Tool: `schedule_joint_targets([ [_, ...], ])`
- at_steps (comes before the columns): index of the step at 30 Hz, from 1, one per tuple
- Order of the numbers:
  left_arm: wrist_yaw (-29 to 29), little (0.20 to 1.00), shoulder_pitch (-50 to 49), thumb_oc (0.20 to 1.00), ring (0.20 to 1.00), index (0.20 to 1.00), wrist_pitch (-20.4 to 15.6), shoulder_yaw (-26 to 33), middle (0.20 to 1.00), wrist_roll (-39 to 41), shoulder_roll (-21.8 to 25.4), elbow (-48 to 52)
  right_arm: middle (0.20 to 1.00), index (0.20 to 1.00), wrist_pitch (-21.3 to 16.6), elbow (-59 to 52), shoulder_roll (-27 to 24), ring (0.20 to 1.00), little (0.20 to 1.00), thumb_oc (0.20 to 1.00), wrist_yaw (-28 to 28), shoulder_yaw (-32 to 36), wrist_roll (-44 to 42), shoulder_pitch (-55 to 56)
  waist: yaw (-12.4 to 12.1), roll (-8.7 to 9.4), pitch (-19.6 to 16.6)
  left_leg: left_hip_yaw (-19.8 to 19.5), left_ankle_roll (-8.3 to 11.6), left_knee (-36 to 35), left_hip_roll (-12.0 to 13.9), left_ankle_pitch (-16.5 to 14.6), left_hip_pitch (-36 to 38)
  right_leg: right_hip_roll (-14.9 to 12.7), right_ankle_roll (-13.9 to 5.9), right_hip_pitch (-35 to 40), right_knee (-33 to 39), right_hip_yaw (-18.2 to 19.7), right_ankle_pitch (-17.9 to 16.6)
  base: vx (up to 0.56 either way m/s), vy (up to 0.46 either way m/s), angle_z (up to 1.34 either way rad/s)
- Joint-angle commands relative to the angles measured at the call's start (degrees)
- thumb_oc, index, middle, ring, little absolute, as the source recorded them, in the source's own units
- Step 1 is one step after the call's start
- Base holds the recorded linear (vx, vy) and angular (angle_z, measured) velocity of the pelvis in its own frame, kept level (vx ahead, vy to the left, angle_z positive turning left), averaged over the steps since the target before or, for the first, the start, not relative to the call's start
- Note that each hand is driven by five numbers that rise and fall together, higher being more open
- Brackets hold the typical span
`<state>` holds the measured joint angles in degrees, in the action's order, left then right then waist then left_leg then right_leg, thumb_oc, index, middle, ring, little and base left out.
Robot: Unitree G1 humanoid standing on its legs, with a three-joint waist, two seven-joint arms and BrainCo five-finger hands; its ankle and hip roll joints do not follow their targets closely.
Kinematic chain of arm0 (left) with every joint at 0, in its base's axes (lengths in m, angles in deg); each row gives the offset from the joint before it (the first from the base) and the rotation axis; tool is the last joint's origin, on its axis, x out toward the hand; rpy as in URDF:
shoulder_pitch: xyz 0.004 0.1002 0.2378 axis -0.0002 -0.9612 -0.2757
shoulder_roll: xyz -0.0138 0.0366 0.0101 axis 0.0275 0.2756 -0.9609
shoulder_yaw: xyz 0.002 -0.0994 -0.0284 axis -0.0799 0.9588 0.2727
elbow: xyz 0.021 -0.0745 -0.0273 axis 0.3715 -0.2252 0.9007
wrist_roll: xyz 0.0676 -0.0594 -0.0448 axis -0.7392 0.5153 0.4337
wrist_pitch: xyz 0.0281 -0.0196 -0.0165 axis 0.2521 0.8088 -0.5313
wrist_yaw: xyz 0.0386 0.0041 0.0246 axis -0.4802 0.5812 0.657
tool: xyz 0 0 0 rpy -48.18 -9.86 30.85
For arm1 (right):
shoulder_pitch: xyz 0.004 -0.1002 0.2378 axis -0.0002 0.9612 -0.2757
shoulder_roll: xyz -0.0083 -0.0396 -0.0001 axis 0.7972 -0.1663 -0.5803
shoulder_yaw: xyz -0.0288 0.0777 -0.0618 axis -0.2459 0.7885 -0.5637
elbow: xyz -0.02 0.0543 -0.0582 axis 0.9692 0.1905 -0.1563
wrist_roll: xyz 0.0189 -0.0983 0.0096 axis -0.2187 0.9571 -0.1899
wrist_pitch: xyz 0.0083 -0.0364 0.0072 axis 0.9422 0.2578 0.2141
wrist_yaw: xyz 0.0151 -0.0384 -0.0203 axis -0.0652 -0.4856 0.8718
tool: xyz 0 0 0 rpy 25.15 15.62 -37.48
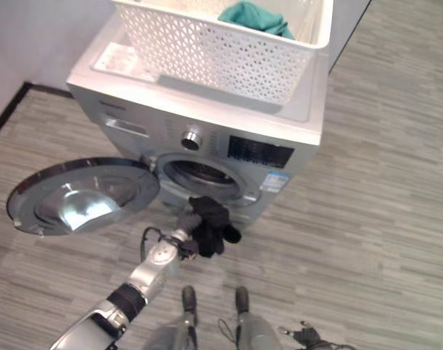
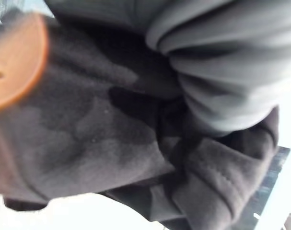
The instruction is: Grab the laundry basket,head to the washer,open it,put in the laundry and shut it.
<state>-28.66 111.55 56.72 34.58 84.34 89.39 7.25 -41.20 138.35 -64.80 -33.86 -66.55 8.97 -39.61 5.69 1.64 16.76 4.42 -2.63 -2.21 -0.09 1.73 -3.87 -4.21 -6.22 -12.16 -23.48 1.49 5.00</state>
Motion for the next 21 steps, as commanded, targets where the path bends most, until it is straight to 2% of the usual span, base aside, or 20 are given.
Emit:
schedule_joint_targets([
  [1, -1.74, 0.200, -0.05, 0.200, 0.200, 0.200, -3.19, 0.39, 0.200, 0.31, -1.35, 3.98, 1.000, 1.000, 0.03, -1.31, -0.63, 1.000, 1.000, 1.000, 0.66, -0.37, -3.50, 2.63, 0.36, 0.51, -2.72, -2.03, -0.95, 8.13, -0.75, -8.65, -2.18, -2.90, -2.04, -1.70, -1.11, 2.96, -4.95, 0.19, 0.059, 0.35],
  [2, -2.19, 0.200, -0.97, 0.200, 0.200, 0.200, -3.22, 0.35, 0.200, 0.43, -1.32, 4.02, 1.000, 1.000, -0.11, -1.57, -1.07, 1.000, 1.000, 1.000, 0.54, 0.32, -4.21, 3.04, 0.77, -0.03, -2.64, -2.91, -0.72, 6.90, -1.15, -8.91, -0.47, -3.52, -1.80, -2.42, 3.70, 2.18, -4.04, 0.13, 0.021, 0.23],
  [3, -2.19, 0.200, -0.99, 0.200, 0.200, 0.200, -3.21, 0.35, 0.200, 0.43, -1.33, 4.04, 1.000, 1.000, -0.11, -1.58, -1.09, 1.000, 1.000, 1.000, 0.54, 0.31, -4.21, 3.06, 0.87, -0.08, -2.52, -3.04, -0.71, 6.87, -1.13, -8.94, -0.29, -3.52, -1.79, -2.17, 3.78, 2.04, -4.00, 0.23, 0.002, 0.27],
  [4, -2.67, 0.200, -1.62, 0.200, 0.200, 0.200, -2.92, 0.06, 0.200, 0.50, -1.23, 4.40, 1.000, 1.000, 0.05, -1.36, -1.36, 1.000, 1.000, 1.000, 0.21, 0.88, -4.86, 2.82, 1.12, 0.06, -2.30, -3.62, -0.43, 6.56, -1.60, -9.67, 0.81, -4.51, -2.33, -3.06, 9.49, 2.34, -5.22, 0.16, -0.032, 0.25],
  [7, -2.85, 0.200, -1.12, 0.200, 0.200, 0.200, -2.87, -0.79, 0.200, 0.15, -1.40, 4.93, 1.000, 1.000, 0.27, -1.65, -1.49, 1.000, 1.000, 1.000, -0.36, 1.15, -5.77, 1.36, 1.32, 0.96, -0.76, -4.47, 0.01, 7.65, -2.62, -11.53, 2.47, -7.12, -3.74, -4.14, 17.78, 1.16, -9.28, 0.18, -0.054, 0.32],
  [10, -2.90, 0.200, -0.96, 0.200, 0.200, 0.200, -2.89, -1.02, 0.200, 0.07, -1.64, 4.83, 1.000, 1.000, 0.21, -1.93, -1.55, 1.000, 1.000, 1.000, -0.51, 1.14, -5.91, 1.19, 1.34, 1.21, -0.26, -4.64, 0.08, 7.86, -2.88, -11.78, 2.82, -7.50, -3.89, -4.10, 18.57, 0.83, -10.03, 0.06, -0.018, 0.33],
  [15, -2.93, 0.200, -0.49, 0.200, 0.200, 0.200, -3.09, -3.11, 0.200, 0.36, -3.03, 4.12, 1.000, 1.000, -0.11, -2.48, -1.23, 1.000, 1.000, 1.000, -0.70, 1.01, -6.26, 2.45, 1.25, 3.43, -0.91, -6.21, 0.78, 8.22, -4.38, -12.15, 1.66, -8.17, -4.71, -3.37, 20.77, 3.93, -14.13, 0.06, -0.074, 0.06],
  [21, -1.92, 0.200, 1.05, 0.200, 0.200, 0.200, -2.97, -3.69, 0.200, 0.19, -3.31, 3.24, 1.000, 1.000, -0.22, -2.59, -0.47, 1.000, 1.000, 1.000, -1.00, -0.72, -5.45, 1.62, 0.92, 3.89, -0.41, -6.91, 1.12, 7.96, -3.38, -11.58, -0.45, -7.72, -4.29, -4.64, 20.67, 1.73, -13.94, 0.00, -0.106, 0.12],
])
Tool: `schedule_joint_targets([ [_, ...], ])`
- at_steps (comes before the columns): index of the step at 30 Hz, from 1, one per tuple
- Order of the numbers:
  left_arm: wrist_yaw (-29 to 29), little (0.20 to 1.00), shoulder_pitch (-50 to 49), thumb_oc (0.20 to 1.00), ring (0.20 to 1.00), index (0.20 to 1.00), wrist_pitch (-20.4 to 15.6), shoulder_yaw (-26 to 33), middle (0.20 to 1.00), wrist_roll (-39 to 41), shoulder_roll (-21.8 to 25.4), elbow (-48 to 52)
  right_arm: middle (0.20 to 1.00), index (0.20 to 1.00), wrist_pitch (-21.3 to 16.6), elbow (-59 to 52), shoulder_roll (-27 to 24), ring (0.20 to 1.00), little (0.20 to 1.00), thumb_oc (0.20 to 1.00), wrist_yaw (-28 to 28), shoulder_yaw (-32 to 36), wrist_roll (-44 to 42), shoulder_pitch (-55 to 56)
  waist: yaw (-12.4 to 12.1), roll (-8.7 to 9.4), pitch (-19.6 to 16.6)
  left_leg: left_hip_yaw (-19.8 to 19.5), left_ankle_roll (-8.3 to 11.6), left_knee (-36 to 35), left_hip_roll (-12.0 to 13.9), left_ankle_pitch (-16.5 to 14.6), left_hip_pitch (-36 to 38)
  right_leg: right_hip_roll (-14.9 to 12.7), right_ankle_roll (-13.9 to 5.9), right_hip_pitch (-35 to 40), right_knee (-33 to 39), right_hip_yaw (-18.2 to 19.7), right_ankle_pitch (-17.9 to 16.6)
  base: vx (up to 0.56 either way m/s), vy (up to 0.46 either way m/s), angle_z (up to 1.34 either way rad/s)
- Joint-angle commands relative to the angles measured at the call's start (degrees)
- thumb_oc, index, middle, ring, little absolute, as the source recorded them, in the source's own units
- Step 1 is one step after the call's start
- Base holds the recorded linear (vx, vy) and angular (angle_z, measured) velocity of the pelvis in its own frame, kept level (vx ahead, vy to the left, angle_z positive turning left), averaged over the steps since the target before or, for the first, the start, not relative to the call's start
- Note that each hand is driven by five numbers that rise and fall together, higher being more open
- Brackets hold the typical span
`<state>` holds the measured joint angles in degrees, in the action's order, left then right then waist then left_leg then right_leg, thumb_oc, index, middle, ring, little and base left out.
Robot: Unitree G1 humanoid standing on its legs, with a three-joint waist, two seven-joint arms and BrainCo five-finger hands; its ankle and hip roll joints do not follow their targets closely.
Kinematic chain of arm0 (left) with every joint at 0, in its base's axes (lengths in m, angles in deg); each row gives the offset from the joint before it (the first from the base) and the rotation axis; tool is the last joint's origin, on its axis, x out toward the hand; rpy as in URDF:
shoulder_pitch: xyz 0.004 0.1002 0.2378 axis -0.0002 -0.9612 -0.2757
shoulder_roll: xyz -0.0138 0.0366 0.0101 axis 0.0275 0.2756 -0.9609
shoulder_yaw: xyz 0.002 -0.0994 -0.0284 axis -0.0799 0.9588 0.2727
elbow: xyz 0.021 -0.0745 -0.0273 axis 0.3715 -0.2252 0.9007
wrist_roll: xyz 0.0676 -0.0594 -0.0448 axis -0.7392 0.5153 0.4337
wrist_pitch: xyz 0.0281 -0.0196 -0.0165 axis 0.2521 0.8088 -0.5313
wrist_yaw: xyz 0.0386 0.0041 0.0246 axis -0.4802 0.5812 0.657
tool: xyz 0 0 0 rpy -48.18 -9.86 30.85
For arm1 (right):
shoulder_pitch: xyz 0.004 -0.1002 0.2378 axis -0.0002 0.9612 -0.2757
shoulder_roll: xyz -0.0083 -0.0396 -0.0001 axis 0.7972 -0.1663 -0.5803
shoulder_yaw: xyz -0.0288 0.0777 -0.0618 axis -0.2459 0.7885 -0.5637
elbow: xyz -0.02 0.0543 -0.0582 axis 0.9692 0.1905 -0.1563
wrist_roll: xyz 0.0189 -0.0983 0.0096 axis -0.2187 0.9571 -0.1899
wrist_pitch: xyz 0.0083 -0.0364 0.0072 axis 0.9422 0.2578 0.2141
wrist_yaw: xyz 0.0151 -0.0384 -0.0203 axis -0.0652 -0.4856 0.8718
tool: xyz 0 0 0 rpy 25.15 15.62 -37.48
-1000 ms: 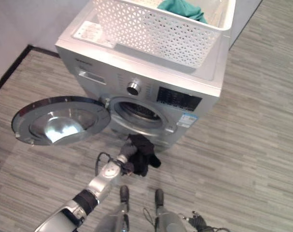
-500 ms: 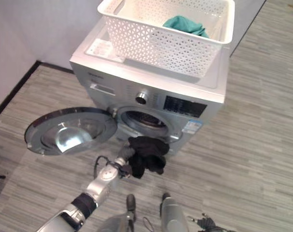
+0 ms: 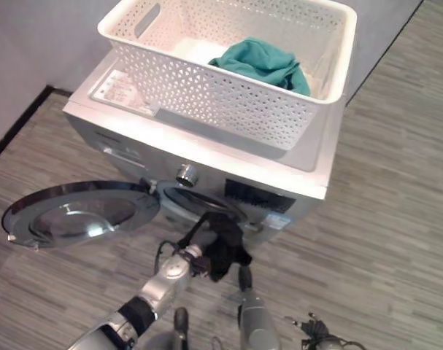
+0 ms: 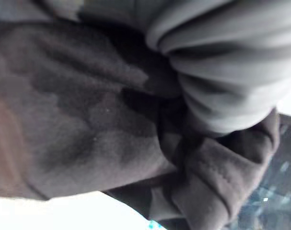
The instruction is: Grab the laundry basket,head to the washer,open it,put in the laundry and shut it.
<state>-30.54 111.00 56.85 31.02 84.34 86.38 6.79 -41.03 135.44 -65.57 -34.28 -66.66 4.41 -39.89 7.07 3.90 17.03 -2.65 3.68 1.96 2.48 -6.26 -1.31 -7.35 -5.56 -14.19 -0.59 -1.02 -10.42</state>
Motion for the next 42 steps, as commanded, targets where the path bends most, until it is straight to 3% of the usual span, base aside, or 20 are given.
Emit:
schedule_joint_targets([
  [1, 0.03, 0.200, 1.56, 0.200, 0.200, 0.200, -3.13, -0.04, 0.200, 0.42, -0.16, 3.90, 1.000, 1.000, -0.48, 0.17, 0.32, 1.000, 1.000, 1.000, -0.63, -0.91, -0.68, 1.92, -0.51, 1.69, -0.65, 0.08, -5.05, 3.59, -5.58, -3.52, -3.15, -4.54, -4.88, -2.66, -2.01, 3.98, 1.47, 0.01, -0.056, 0.11],
  [16, 1.83, 0.200, 3.08, 0.200, 0.200, 0.200, -3.22, -0.43, 0.200, 3.21, -0.03, 4.22, 1.000, 1.000, -1.23, -1.84, 1.50, 1.000, 1.000, 1.000, -2.26, -5.45, -0.84, -2.46, -0.74, 1.63, 3.94, -0.55, -3.87, 6.51, -5.20, -2.19, -12.61, -4.36, -3.41, -8.61, -2.30, 4.75, 1.95, -0.06, -0.044, 0.03],
  [24, 8.67, 0.200, 13.55, 0.200, 0.200, 0.200, -5.86, 3.75, 0.200, 3.93, -0.73, 2.44, 1.000, 1.000, -3.50, -15.81, 0.67, 1.000, 1.000, 1.000, -5.32, -11.21, 0.09, -5.95, 0.66, 4.07, 5.83, -1.09, -2.38, 10.98, -4.71, -1.19, -23.62, -3.39, -2.79, -16.81, -4.23, 4.13, 1.72, -0.11, -0.064, 0.17],
  [30, 12.63, 0.200, 20.10, 0.200, 0.200, 0.200, -7.49, 7.16, 0.200, 3.78, -0.67, 2.02, 1.000, 1.000, -4.17, -16.48, 1.29, 1.000, 1.000, 1.000, -6.27, -12.43, 0.08, -6.87, 1.96, 5.62, 5.64, -1.12, -1.67, 17.07, -3.52, -3.03, -31.40, -2.09, -2.53, -22.47, -6.42, 3.53, 2.39, -0.10, -0.055, 0.04],
  [35, 14.36, 0.200, 22.98, 0.200, 0.200, 0.200, -7.64, 8.68, 0.200, 3.24, -0.55, 0.16, 1.000, 1.000, -4.02, -13.82, 1.86, 1.000, 1.000, 1.000, -5.95, -12.78, 0.43, -6.20, 2.94, 5.71, 4.19, -1.36, -1.14, 20.34, -2.39, -3.87, -35.60, -1.22, -2.38, -25.82, -7.95, 2.87, 3.08, -0.04, -0.045, 0.03],
  [38, 14.96, 0.200, 27.70, 0.200, 0.200, 0.200, -7.33, 9.69, 0.200, 7.66, -5.61, -7.15, 1.000, 1.000, -3.56, -10.43, 2.16, 1.000, 1.000, 1.000, -5.80, -13.75, 0.26, -6.03, 4.17, 5.59, 3.19, -1.93, -0.82, 21.29, -1.89, -3.96, -37.78, -0.75, -2.16, -28.01, -9.11, 2.58, 3.49, 0.01, -0.030, 0.03],
  [39, 15.13, 0.200, 28.88, 0.200, 0.200, 0.200, -7.15, 9.78, 0.200, 8.53, -6.81, -8.95, 1.000, 1.000, -3.36, -9.61, 1.99, 1.000, 1.000, 1.000, -6.05, -13.88, 0.11, -6.23, 3.82, 4.87, 2.98, -2.34, -0.57, 21.25, -0.72, -5.76, -37.14, 0.26, -2.23, -27.68, -9.60, 2.29, 5.01, -0.02, -0.038, 0.05],
  [40, 15.12, 0.200, 29.03, 0.200, 0.200, 0.200, -7.17, 9.75, 0.200, 8.53, -6.77, -9.00, 1.000, 1.000, -3.38, -9.64, 2.03, 1.000, 1.000, 1.000, -6.04, -13.81, 0.10, -6.34, 4.43, 5.49, 3.05, -2.15, -0.70, 21.14, -1.70, -3.92, -38.11, -0.72, -2.14, -28.38, -9.21, 2.38, 3.58, 0.07, -0.016, 0.01],
  [41, 15.27, 0.200, 29.86, 0.200, 0.200, 0.200, -7.05, 9.95, 0.200, 9.33, -7.65, -10.49, 1.000, 1.000, -3.43, -9.26, 1.93, 1.000, 1.000, 1.000, -6.25, -13.90, -0.17, -6.61, 4.05, 4.74, 2.97, -2.32, -0.47, 21.12, -0.51, -5.67, -37.35, 0.35, -2.15, -28.02, -9.82, 2.33, 5.14, 0.00, 0.000, 0.00],
  [42, 15.60, 0.200, 31.03, 0.200, 0.200, 0.200, -7.00, 10.07, 0.200, 9.73, -8.25, -11.39, 1.000, 1.000, -3.44, -9.38, 1.80, 1.000, 1.000, 1.000, -6.38, -14.12, -0.43, -7.06, 4.30, 4.81, 3.02, -2.31, -0.35, 21.06, -0.46, -5.54, -37.62, 0.45, -2.11, -28.51, -10.14, 2.33, 5.23, 0.07, -0.032, -0.06],
])
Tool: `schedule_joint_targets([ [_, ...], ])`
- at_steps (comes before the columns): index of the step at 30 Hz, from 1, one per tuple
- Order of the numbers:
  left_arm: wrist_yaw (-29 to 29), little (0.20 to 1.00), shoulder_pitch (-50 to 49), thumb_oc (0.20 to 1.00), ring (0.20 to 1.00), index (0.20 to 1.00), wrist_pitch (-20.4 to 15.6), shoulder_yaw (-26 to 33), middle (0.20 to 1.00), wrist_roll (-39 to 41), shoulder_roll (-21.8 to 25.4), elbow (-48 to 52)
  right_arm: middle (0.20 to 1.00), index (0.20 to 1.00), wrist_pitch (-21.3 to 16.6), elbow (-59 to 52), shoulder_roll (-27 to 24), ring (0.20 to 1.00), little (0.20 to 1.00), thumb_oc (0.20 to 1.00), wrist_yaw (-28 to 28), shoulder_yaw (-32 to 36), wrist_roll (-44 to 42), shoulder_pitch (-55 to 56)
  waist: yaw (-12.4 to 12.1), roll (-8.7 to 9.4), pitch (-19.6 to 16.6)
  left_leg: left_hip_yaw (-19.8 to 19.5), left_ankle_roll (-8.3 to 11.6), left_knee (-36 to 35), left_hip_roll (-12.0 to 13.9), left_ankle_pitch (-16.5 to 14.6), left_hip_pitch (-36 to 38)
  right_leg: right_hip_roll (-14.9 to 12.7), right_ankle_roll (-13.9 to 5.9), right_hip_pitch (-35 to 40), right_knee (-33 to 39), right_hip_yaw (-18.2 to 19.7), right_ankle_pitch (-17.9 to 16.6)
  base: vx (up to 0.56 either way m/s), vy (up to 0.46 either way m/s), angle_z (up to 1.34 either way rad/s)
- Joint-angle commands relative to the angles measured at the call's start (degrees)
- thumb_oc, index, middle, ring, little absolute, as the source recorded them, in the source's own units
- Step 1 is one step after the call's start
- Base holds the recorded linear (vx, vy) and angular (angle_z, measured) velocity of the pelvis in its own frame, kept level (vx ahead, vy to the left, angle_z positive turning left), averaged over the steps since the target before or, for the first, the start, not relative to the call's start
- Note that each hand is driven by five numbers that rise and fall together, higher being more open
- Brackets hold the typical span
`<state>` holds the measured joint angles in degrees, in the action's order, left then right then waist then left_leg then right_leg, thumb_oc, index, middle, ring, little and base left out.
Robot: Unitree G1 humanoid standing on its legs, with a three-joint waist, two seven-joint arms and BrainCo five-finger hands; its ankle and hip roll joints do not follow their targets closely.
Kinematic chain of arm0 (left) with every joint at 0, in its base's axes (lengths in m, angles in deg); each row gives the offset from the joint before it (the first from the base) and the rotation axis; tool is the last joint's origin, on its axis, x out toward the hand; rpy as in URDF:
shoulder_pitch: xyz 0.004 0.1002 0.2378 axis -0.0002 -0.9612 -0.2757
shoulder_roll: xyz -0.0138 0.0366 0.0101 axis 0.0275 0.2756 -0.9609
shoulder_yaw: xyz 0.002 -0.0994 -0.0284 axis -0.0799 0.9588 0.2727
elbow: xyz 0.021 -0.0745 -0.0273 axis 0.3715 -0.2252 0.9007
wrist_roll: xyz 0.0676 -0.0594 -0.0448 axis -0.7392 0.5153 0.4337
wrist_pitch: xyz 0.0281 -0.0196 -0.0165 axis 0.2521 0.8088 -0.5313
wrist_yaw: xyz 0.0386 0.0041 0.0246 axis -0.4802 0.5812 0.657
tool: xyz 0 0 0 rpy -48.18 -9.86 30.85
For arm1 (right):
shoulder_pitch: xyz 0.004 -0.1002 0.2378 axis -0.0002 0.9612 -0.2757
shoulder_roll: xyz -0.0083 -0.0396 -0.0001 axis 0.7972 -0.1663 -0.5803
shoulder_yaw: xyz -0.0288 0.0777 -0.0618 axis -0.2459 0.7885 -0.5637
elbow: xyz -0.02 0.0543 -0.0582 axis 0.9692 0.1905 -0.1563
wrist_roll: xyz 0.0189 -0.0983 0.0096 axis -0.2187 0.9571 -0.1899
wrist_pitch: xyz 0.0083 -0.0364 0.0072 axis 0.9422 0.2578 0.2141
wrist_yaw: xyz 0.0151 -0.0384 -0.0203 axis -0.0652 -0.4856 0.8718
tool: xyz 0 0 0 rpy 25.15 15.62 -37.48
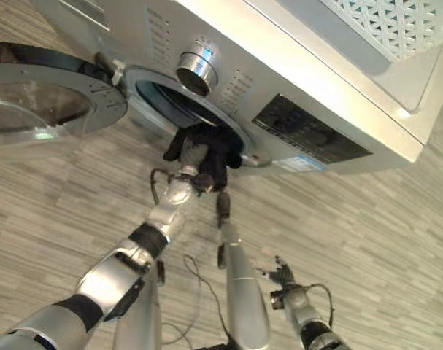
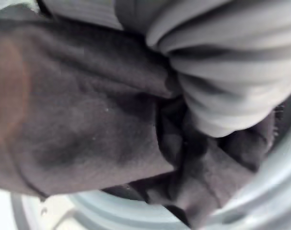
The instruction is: Grab the laundry basket,head to the washer,open it,put in the laundry and shut it.
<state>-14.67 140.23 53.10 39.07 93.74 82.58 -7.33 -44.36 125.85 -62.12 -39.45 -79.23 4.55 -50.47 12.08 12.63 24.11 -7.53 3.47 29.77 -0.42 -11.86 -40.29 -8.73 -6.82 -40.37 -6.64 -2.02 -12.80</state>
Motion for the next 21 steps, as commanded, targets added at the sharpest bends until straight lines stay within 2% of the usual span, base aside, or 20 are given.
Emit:
schedule_joint_targets([
  [1, 0.51, 0.200, 3.78, 0.200, 0.200, 0.200, -3.05, 2.82, 0.200, 1.44, -5.14, 1.26, 1.000, 1.000, -0.35, -0.92, -1.74, 1.000, 1.000, 1.000, -1.36, -2.14, -1.15, 2.99, -0.29, -3.61, -3.94, 2.62, 0.08, -6.88, 2.69, 0.25, 0.87, 2.02, -0.83, -3.06, -4.37, 3.32, 7.70, -0.01, -0.029, -0.08],
  [4, 1.60, 0.200, 6.27, 0.200, 0.200, 0.200, -3.14, 4.13, 0.200, 2.74, -5.50, -0.19, 1.000, 1.000, -0.94, -4.81, -1.98, 1.000, 1.000, 1.000, -1.32, -3.13, -2.41, 2.92, 0.25, -2.99, -3.41, 2.61, 0.29, -6.68, 3.11, 0.37, 0.07, 2.26, -0.70, -4.01, -4.80, 3.30, 7.86, -0.01, -0.056, -0.03],
  [5, 2.88, 0.200, 8.94, 0.200, 0.200, 0.200, -3.22, 6.35, 0.200, 4.52, -5.10, -2.50, 1.000, 1.000, -1.79, -9.86, -2.17, 1.000, 1.000, 1.000, -1.53, -3.82, -3.91, 2.97, 0.93, -2.11, -2.95, 2.91, 0.59, -6.41, 3.78, 0.27, -0.50, 2.77, -0.67, -4.91, -5.28, 3.17, 7.94, 0.00, -0.041, -0.01],
  [7, 3.25, 0.200, 11.01, 0.200, 0.200, 0.200, -3.21, 7.71, 0.200, 5.45, -4.09, -3.69, 1.000, 1.000, -2.44, -12.43, -2.33, 1.000, 1.000, 1.000, -1.71, -4.38, -4.22, 2.88, 1.39, -1.57, -2.62, 3.08, 0.72, -5.96, 4.12, -0.03, -0.94, 3.24, -0.70, -5.67, -5.76, 3.18, 8.02, 0.00, -0.060, -0.06],
  [9, 4.42, 0.200, 16.17, 0.200, 0.200, 0.200, -3.04, 11.54, 0.200, 7.73, 0.68, -7.58, 1.000, 1.000, -3.61, -18.25, -2.75, 1.000, 1.000, 1.000, -2.10, -5.96, -4.41, 2.42, 2.61, 0.12, -2.07, 3.44, 0.80, -3.95, 5.34, -1.09, -2.65, 4.58, -0.90, -7.51, -6.54, 3.06, 7.88, 0.00, -0.086, -0.22],
  [12, 5.71, 0.200, 21.43, 0.200, 0.200, 0.200, -2.98, 14.13, 0.200, 8.35, 7.54, -10.38, 1.000, 1.000, -4.63, -23.12, -3.79, 1.000, 1.000, 1.000, -1.76, -6.95, -4.51, 2.57, 3.95, 1.47, -1.74, 3.83, 0.42, -1.93, 6.74, -2.36, -4.16, 5.88, -1.22, -9.07, -6.90, 3.10, 7.61, 0.01, -0.053, -0.32],
  [13, 5.58, 0.200, 21.64, 0.200, 0.200, 0.200, -2.97, 14.19, 0.200, 8.43, 7.67, -10.58, 1.000, 1.000, -4.57, -23.23, -3.82, 1.000, 1.000, 1.000, -1.78, -7.00, -4.51, 2.51, 3.99, 1.48, -1.70, 3.86, 0.42, -1.82, 6.78, -2.43, -4.24, 5.92, -1.22, -9.14, -6.94, 3.13, 7.62, 0.03, -0.057, -0.35],
  [14, 6.39, 0.200, 24.11, 0.200, 0.200, 0.200, -2.99, 15.23, 0.200, 9.15, 11.70, -11.94, 1.000, 1.000, -4.90, -25.58, -4.74, 1.000, 1.000, 1.000, -1.28, -7.56, -4.27, 3.27, 4.55, 2.27, -1.55, 4.00, 0.13, -0.75, 7.51, -3.05, -4.66, 6.61, -1.41, -9.53, -6.94, 3.00, 7.48, 0.04, -0.064, -0.28],
  [15, 6.47, 0.200, 25.63, 0.200, 0.200, 0.200, -2.82, 15.85, 0.200, 10.03, 13.46, -13.08, 1.000, 1.000, -4.76, -26.42, -5.38, 1.000, 1.000, 1.000, -1.03, -7.67, -4.17, 3.73, 4.86, 2.45, -1.50, 4.02, -0.03, -0.40, 7.88, -3.34, -4.79, 6.94, -1.43, -9.69, -6.96, 3.05, 7.46, 0.04, -0.064, -0.32],
  [16, 6.29, 0.200, 25.84, 0.200, 0.200, 0.200, -2.82, 15.90, 0.200, 10.16, 13.59, -13.33, 1.000, 1.000, -4.70, -26.54, -5.45, 1.000, 1.000, 1.000, -1.03, -7.71, -4.18, 3.69, 4.91, 2.43, -1.46, 4.03, -0.03, -0.35, 7.92, -3.38, -4.83, 6.97, -1.42, -9.71, -6.97, 3.06, 7.46, 0.06, -0.052, -0.25],
  [17, 6.30, 0.200, 28.66, 0.200, 0.200, 0.200, -2.03, 15.24, 0.200, 9.95, 16.90, -14.61, 1.000, 1.000, -4.59, -28.32, -7.00, 1.000, 1.000, 1.000, -0.33, -7.59, -4.51, 4.76, 5.57, 2.64, -1.29, 4.20, -0.10, -0.17, 8.48, -3.66, -4.53, 7.42, -1.42, -9.95, -7.11, 3.24, 7.41, 0.04, -0.030, -0.24],
  [18, 6.12, 0.200, 28.92, 0.200, 0.200, 0.200, -2.01, 15.23, 0.200, 10.07, 17.01, -14.88, 1.000, 1.000, -4.53, -28.44, -7.05, 1.000, 1.000, 1.000, -0.30, -7.58, -4.54, 4.72, 5.57, 2.67, -1.22, 4.23, -0.09, -0.17, 8.50, -3.68, -4.51, 7.44, -1.41, -9.96, -7.13, 3.27, 7.42, 0.07, -0.053, -0.15],
  [19, 4.92, 0.200, 31.41, 0.200, 0.200, 0.200, -0.21, 13.11, 0.200, 8.54, 19.44, -16.88, 1.000, 1.000, -4.55, -29.49, -8.98, 1.000, 1.000, 1.000, 0.20, -6.87, -4.79, 5.52, 6.12, 2.57, -0.98, 4.47, 0.04, -0.19, 8.80, -3.76, -4.14, 7.57, -1.31, -9.93, -7.13, 3.31, 7.49, 0.03, -0.025, -0.08],
  [20, 4.78, 0.200, 31.66, 0.200, 0.200, 0.200, -0.18, 13.09, 0.200, 8.60, 19.50, -17.12, 1.000, 1.000, -4.49, -29.60, -9.02, 1.000, 1.000, 1.000, 0.23, -6.83, -4.81, 5.49, 6.12, 2.59, -0.89, 4.48, 0.05, -0.23, 8.80, -3.74, -4.10, 7.57, -1.30, -9.91, -7.14, 3.32, 7.50, 0.06, -0.028, -0.05],
  [21, 3.50, 0.200, 34.83, 0.200, 0.200, 0.200, 0.99, 10.45, 0.200, 7.15, 21.78, -18.18, 1.000, 1.000, -4.51, -30.93, -10.89, 1.000, 1.000, 1.000, 0.70, -5.94, -4.95, 6.14, 6.68, 2.40, -0.70, 4.93, 0.15, -0.41, 8.96, -3.82, -3.84, 7.95, -1.29, -10.03, -7.01, 3.60, 7.46, 0.06, -0.021, -0.04],
])
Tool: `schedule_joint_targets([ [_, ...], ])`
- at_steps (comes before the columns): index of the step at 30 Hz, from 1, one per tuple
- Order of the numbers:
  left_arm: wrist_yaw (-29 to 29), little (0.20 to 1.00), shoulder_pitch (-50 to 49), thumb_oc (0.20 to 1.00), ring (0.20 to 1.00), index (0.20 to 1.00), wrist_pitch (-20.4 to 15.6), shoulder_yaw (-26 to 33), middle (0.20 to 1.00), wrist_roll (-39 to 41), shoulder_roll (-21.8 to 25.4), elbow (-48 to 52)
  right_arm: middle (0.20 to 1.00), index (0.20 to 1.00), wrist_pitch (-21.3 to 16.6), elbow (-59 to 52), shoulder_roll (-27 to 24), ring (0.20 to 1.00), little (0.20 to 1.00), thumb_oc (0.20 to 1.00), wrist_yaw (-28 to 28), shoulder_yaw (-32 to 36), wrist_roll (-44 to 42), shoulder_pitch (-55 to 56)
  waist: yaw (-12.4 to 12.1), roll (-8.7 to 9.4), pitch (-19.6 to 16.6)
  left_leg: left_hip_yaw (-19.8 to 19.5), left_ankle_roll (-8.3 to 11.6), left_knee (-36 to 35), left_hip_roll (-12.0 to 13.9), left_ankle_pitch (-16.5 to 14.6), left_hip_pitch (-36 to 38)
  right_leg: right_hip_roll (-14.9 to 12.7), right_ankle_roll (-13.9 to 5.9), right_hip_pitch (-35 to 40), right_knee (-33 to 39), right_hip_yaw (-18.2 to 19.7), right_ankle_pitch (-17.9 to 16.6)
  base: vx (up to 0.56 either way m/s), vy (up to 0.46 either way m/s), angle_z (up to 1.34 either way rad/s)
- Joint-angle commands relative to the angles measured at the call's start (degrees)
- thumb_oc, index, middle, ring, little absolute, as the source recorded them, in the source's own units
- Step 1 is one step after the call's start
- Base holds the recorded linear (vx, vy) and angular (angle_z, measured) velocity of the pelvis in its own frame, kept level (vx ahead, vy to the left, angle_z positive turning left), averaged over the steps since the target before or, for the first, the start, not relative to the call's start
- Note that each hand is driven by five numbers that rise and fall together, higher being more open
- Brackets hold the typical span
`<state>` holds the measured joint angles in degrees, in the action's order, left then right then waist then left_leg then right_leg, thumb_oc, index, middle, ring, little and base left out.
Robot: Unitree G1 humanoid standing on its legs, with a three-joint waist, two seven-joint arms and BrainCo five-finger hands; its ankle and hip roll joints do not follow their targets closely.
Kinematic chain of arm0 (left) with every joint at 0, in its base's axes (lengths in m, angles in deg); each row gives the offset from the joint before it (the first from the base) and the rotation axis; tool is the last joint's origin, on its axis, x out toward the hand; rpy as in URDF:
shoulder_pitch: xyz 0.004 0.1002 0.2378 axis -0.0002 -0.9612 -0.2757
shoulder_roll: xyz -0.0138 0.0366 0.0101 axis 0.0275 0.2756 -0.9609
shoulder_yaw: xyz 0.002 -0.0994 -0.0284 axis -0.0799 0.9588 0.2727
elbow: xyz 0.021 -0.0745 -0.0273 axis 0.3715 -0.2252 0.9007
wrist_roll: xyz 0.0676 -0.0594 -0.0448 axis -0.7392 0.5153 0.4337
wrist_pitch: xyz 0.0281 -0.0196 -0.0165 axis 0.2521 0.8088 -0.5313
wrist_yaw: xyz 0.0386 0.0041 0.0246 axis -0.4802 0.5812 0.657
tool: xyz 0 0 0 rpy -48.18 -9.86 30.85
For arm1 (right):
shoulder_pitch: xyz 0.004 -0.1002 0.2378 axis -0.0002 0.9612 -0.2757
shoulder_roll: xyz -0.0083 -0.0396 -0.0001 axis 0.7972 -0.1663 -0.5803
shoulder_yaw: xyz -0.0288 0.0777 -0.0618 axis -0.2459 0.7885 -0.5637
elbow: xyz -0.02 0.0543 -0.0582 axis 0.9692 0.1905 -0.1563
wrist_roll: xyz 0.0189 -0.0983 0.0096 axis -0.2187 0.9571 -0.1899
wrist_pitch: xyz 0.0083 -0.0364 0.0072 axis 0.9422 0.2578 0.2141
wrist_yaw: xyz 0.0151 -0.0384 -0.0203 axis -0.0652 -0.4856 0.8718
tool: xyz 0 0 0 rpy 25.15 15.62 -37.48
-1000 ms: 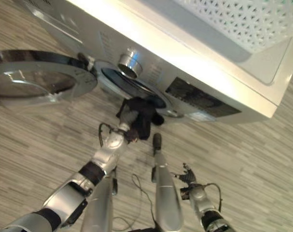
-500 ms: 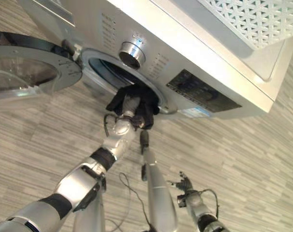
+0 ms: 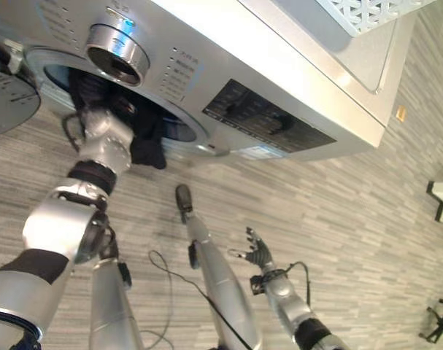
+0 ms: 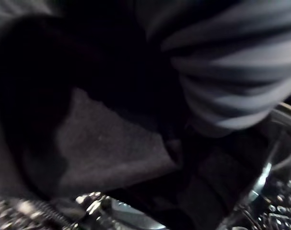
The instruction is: Grab the laundry basket,head to the washer,open it,put in the laundry and shut it.
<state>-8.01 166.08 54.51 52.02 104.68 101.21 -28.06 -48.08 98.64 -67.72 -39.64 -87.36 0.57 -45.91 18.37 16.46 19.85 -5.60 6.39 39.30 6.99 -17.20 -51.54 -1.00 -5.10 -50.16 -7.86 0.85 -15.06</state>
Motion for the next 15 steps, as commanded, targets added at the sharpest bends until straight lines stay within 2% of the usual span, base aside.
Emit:
schedule_joint_targets([
  [1, -3.86, 0.200, 12.37, 0.200, 0.200, 0.200, -0.04, -4.37, 0.200, -3.62, 4.31, 2.20, 1.000, 1.000, -0.49, -4.85, -6.83, 1.000, 1.000, 1.000, 1.08, 3.25, -0.70, 2.42, 0.79, -1.55, 3.58, 3.41, -2.78, -9.94, 1.73, 1.43, 7.50, 0.68, -3.06, -0.41, -5.71, 1.03, 9.62, 0.06, -0.020, -0.03],
  [7, -5.83, 0.200, 21.10, 0.200, 0.200, 0.200, 0.21, -7.99, 0.200, 0.28, 6.27, 1.57, 1.000, 1.000, 0.46, -7.25, -9.86, 1.000, 1.000, 1.000, 1.10, 6.47, -0.13, 3.36, 1.20, -2.40, 3.72, 4.44, -2.92, -10.50, 2.41, 1.26, 7.91, 1.46, -3.27, -0.92, -5.41, 1.79, 9.55, 0.04, -0.018, -0.07],
  [11, -5.99, 0.200, 28.38, 0.200, 0.200, 0.200, -1.55, -9.16, 0.200, 7.81, 6.27, 4.03, 1.000, 1.000, 1.30, -9.43, -12.84, 1.000, 1.000, 1.000, 0.61, 9.19, 0.18, 3.93, 1.43, -3.79, 3.97, 4.77, -3.06, -11.12, 2.52, 1.21, 7.93, 1.67, -3.18, -1.57, -5.15, 2.31, 9.68, 0.06, -0.011, -0.07],
  [13, -5.56, 0.200, 31.42, 0.200, 0.200, 0.200, -4.48, -10.05, 0.200, 11.34, 5.36, 9.86, 1.000, 1.000, 1.80, -10.39, -14.19, 1.000, 1.000, 1.000, 0.12, 10.82, 0.33, 4.23, 1.55, -4.68, 3.96, 5.00, -3.08, -12.05, 2.38, 1.44, 7.96, 1.62, -3.26, -1.98, -4.87, 2.44, 9.63, 0.08, -0.009, 0.01],
  [14, -5.90, 0.200, 32.05, 0.200, 0.200, 0.200, -9.17, -10.31, 0.200, 15.25, 2.47, 19.29, 1.000, 1.000, 1.88, -11.35, -15.43, 1.000, 1.000, 1.000, 0.10, 12.34, 0.56, 5.63, 1.27, -5.54, 4.10, 4.85, -3.07, -13.12, 1.98, 1.90, 7.77, 1.40, -3.24, -2.44, -4.47, 2.51, 9.68, 0.07, -0.022, 0.06],
  [15, -5.55, 0.200, 31.59, 0.200, 0.200, 0.200, -9.40, -10.27, 0.200, 15.17, 2.24, 19.94, 1.000, 1.000, 1.91, -11.45, -15.45, 1.000, 1.000, 1.000, 0.13, 12.63, 0.58, 5.90, 1.14, -5.67, 4.03, 4.78, -3.07, -13.20, 1.94, 1.97, 7.72, 1.36, -3.24, -2.50, -4.47, 2.45, 9.68, 0.08, -0.051, 0.13],
])
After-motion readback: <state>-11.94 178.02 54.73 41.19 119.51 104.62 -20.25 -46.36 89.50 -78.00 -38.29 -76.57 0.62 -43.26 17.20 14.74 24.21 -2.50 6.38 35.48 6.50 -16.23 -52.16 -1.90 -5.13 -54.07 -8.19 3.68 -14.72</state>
